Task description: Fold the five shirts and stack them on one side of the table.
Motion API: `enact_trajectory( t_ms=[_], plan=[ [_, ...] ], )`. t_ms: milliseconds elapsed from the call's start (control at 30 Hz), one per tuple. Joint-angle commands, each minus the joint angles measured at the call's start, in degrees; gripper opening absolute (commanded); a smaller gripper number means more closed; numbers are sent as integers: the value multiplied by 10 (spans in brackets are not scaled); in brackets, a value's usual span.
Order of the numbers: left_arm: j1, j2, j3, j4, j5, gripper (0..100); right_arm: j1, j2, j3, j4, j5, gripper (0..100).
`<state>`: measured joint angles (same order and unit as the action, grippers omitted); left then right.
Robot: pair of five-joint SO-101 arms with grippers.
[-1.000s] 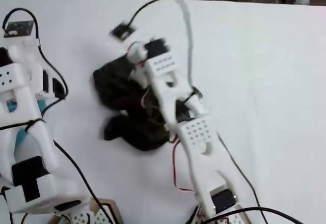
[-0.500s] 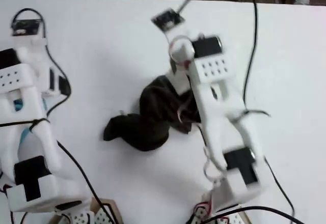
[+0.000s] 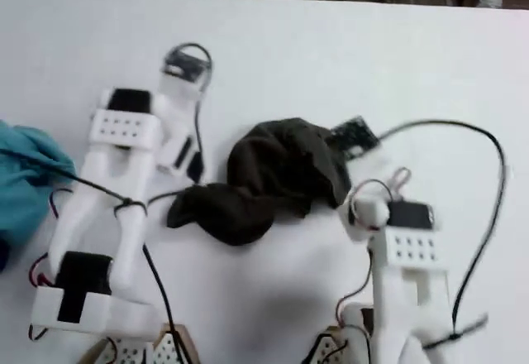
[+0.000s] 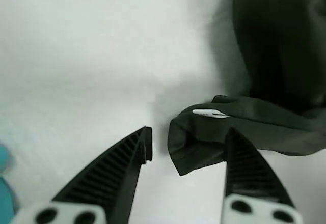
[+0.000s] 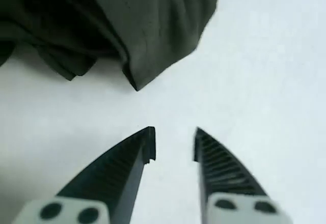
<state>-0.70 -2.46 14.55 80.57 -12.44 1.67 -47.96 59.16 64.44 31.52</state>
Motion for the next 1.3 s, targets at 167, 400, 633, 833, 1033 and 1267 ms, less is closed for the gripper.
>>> enact_trajectory(
  t_ms=[167,400,633,833,1033,1267],
  plan=[
    [11,-25,96,-80,-1,249,-6,-68,85,-97,6,293],
    [11,-25,123,-100,-2,249,-95,-67,152,-187,4,270],
    [8,-26,117,-100,-3,249,-92,17,154,-273,6,271],
    [8,-26,117,-100,-3,249,-47,216,54,-291,6,271],
    [8,-27,117,-97,-3,249,-10,331,-48,-267,9,269],
    [8,-27,117,-99,-3,249,-8,367,-88,-262,9,269]
  ],
)
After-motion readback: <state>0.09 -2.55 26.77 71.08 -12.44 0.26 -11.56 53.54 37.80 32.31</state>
